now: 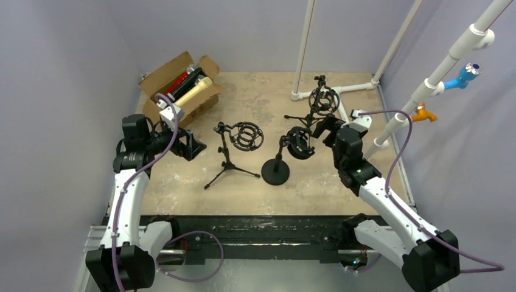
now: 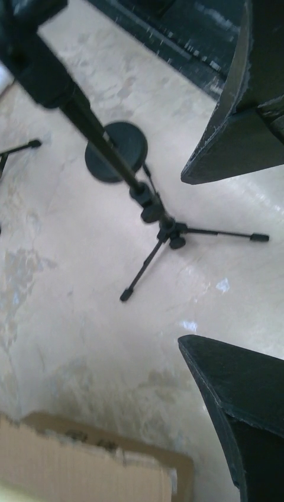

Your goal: Attach the microphones to the stand

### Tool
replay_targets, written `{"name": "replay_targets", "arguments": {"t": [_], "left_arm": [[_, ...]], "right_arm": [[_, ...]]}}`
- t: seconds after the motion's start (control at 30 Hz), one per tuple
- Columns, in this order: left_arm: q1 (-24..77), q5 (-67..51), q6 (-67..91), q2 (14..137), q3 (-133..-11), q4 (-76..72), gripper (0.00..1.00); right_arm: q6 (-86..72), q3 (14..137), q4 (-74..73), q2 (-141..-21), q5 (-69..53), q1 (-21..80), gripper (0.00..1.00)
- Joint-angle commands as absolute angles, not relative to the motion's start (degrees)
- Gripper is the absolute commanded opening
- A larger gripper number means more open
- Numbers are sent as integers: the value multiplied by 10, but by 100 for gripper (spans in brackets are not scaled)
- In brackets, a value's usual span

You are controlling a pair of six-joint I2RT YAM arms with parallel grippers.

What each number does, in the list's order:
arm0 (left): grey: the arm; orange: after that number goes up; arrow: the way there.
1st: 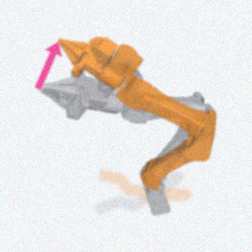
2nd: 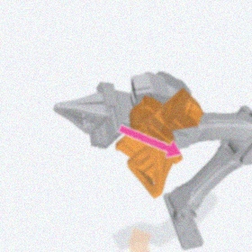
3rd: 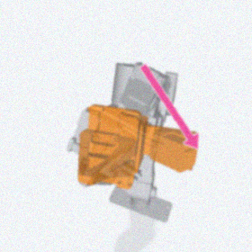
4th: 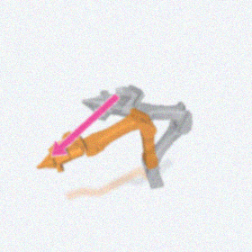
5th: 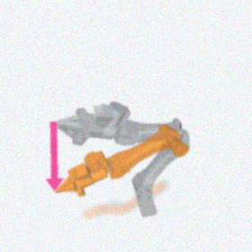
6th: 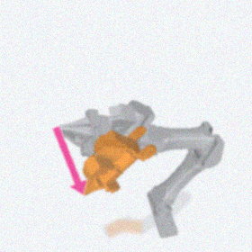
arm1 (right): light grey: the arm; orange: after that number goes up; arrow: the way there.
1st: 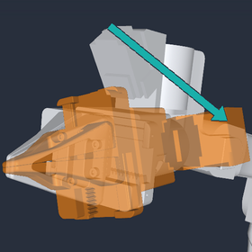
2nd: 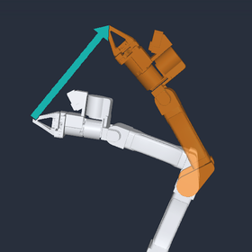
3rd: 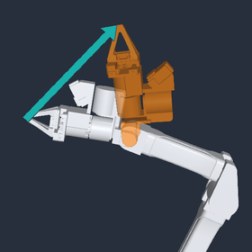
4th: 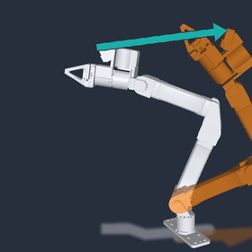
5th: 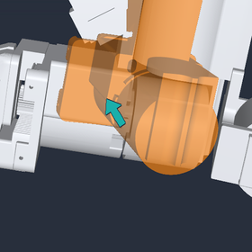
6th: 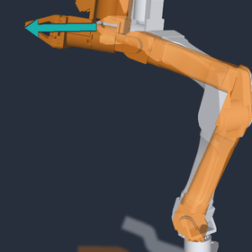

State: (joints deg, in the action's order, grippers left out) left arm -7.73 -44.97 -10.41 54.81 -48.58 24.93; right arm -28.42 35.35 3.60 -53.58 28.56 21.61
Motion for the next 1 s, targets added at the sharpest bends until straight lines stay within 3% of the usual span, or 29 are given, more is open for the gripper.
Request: {"name": "replay_targets", "arguments": {"t": [0.0, 0.33, 0.67, 0.87, 0.97], "left_arm": [[-74, -581, -164, 539, -522, 346, 100], [-4, -621, -120, 596, -544, 289, 100], [65, -604, -77, 680, -595, 216, 100], [84, -573, -85, 717, -620, 192, 99], [95, -571, -105, 729, -627, 202, 81]], "right_arm": [[-317, 374, -74, -515, 349, 275, 99], [-393, 382, -210, -435, 410, 378, 99], [-468, 421, -312, -438, 493, 514, 99], [-453, 462, -354, -441, 522, 539, 99], [-431, 478, -369, -442, 531, 539, 99]]}}
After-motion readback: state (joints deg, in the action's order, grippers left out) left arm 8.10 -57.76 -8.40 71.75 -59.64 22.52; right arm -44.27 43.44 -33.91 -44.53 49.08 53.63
